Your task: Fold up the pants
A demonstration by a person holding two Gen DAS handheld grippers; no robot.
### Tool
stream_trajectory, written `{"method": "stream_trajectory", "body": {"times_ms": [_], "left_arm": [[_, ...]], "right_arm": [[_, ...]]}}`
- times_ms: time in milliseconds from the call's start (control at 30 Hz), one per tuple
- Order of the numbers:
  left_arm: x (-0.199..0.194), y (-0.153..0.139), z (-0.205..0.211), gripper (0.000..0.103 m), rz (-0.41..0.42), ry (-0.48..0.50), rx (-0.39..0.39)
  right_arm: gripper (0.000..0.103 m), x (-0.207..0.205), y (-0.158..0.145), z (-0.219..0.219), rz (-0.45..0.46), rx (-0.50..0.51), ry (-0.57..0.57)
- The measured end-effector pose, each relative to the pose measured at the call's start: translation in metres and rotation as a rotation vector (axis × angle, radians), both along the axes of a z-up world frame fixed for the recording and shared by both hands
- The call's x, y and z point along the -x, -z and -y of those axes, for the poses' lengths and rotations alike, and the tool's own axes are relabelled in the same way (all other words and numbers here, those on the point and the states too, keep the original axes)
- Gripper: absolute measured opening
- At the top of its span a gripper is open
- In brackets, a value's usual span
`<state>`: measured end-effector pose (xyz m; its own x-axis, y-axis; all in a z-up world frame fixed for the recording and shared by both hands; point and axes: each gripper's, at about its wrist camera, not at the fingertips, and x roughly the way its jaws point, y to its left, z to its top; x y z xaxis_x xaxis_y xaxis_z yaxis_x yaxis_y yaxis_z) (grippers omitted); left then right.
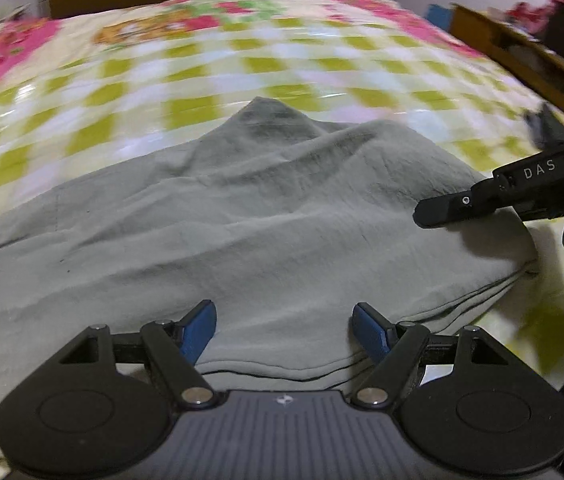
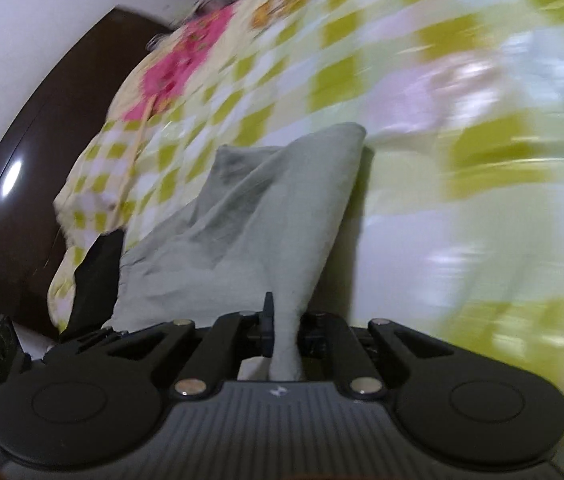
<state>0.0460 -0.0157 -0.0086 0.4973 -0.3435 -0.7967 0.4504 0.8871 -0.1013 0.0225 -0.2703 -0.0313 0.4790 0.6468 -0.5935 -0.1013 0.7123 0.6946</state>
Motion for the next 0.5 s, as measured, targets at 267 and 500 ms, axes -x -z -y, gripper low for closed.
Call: {"method": "stream_trajectory", "body": {"times_ms": [267,500], "left_arm": [[-0.012,-0.006,0.021,0.086,0.028,0.009,-0.034],[-0.006,-0.020,0.017,0.086,0.085,-0.026,-0.065]], "right_arm": [[0.007,0.044,-0.006,0.082,-0.025,0.024,0.193],[0.017,0.060,-0.040,0.075,0.128,0.296,0.264]]}}
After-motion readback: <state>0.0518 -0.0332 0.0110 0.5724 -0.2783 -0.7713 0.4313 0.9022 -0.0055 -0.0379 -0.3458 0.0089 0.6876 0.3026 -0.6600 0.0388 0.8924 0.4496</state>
